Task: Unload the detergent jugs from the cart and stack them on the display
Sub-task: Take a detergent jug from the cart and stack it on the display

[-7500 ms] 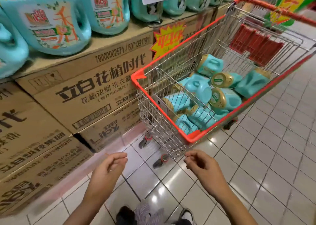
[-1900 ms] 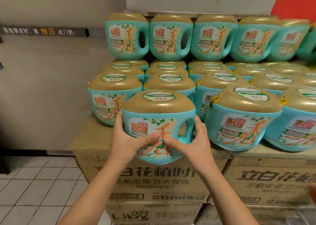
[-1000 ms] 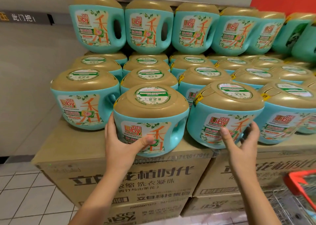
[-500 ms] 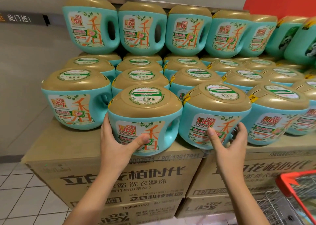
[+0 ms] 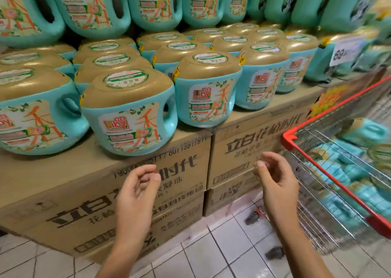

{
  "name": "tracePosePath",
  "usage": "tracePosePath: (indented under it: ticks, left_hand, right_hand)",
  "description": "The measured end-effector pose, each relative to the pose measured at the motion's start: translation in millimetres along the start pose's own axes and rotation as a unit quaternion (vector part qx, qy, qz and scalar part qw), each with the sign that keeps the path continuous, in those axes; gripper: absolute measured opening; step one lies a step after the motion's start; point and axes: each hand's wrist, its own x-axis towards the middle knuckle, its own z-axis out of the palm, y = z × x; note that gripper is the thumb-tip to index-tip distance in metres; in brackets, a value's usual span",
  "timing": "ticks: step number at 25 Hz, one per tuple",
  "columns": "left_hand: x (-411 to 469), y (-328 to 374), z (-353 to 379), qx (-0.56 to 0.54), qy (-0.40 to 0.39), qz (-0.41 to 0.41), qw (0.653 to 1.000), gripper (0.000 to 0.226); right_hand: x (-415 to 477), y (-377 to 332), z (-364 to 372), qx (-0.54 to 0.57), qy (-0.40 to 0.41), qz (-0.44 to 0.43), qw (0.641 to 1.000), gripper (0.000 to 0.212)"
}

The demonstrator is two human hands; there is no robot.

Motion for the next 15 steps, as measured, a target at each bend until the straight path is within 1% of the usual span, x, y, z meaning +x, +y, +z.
tracePosePath:
  ticks: [1, 3, 4, 6, 10, 15]
  left_hand:
    - [-15, -9, 4, 0.006, -0.061, -0.049, 0.997, 0.017]
    - [-41, -27, 14, 0.031, -0.159, -0.143, 0.976, 0.014]
    - [-55, -35, 21, 0.046, -0.198, -0.177, 0.963, 0.013]
    - [-78, -47, 37, 0.065, -0.250, -0.217, 0.941, 0.012]
    - [-118, -58, 91, 0.082, -0.335, -0.221, 0.912, 0.012]
    - [-161, -57, 191, 0.086, -0.414, -0.187, 0.887, 0.011]
  right_hand:
    - [-19, 6, -16, -0.008, 0.000, 0.027, 1.000, 0.018]
    - [-57, 18, -49, -0.019, 0.008, 0.085, 0.996, 0.019]
    - [-76, 22, -69, -0.021, 0.021, 0.117, 0.993, 0.019]
    - [-108, 28, -105, -0.029, 0.046, 0.172, 0.984, 0.018]
    - [-150, 38, -181, -0.053, 0.126, 0.244, 0.960, 0.015]
    - [-154, 49, -269, -0.036, 0.186, 0.265, 0.945, 0.014]
